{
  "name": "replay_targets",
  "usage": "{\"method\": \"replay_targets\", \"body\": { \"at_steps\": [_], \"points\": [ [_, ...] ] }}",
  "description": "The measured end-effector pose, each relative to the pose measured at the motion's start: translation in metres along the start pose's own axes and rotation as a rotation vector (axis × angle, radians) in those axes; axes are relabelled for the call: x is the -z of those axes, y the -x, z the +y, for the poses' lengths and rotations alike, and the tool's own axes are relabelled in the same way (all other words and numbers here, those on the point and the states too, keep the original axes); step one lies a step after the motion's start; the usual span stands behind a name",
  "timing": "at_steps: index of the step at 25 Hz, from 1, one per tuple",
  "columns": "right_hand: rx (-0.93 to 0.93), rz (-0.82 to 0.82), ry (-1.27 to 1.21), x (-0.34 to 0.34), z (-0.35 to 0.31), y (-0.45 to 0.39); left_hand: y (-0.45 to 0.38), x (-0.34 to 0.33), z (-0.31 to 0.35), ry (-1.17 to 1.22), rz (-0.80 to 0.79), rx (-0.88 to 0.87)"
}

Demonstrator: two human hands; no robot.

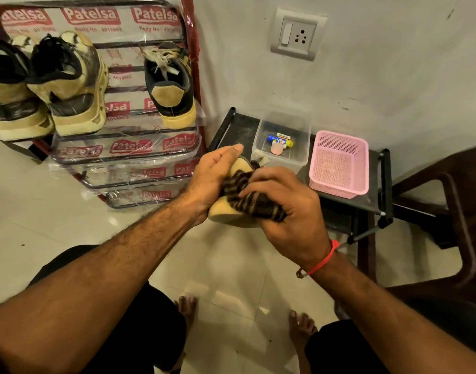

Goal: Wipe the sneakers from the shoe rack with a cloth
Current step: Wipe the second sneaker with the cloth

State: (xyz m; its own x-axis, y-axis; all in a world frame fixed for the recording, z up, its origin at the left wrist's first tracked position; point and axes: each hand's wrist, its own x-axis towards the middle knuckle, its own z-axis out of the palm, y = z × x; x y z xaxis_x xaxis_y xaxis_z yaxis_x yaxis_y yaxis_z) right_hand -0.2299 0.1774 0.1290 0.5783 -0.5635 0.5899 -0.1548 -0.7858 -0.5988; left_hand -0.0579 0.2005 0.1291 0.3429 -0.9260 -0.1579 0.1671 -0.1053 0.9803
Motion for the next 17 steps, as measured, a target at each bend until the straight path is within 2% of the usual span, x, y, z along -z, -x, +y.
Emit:
{"method": "replay_targets", "body": {
  "at_steps": [2, 6, 9, 12, 14, 17],
  "points": [
    [0.039, -0.045, 0.062, 0.001, 0.011, -0.003, 0.0, 0.001, -0.006, 0.014, -0.072, -0.011],
    [-0.263, -0.016, 0.123, 0.006, 0.046, -0.004, -0.001, 0.002, -0.009, -0.12, -0.032, -0.07],
    [-0.206, 0.045, 0.055, 0.006, 0.031, -0.002, -0.004, 0.0, -0.009, -0.266, 0.01, -0.199],
    [-0.167, -0.014, 0.043, 0.004, 0.025, -0.004, -0.01, 0.003, -0.018, -0.67, 0.083, -0.442],
    [-0.199, -0.038, 0.052, 0.001, 0.028, -0.003, -0.014, 0.004, -0.022, -0.701, 0.137, -0.524],
    [-0.187, -0.058, 0.044, -0.004, 0.024, 0.001, -0.016, 0.003, -0.024, -0.649, 0.167, -0.493]
  ]
}}
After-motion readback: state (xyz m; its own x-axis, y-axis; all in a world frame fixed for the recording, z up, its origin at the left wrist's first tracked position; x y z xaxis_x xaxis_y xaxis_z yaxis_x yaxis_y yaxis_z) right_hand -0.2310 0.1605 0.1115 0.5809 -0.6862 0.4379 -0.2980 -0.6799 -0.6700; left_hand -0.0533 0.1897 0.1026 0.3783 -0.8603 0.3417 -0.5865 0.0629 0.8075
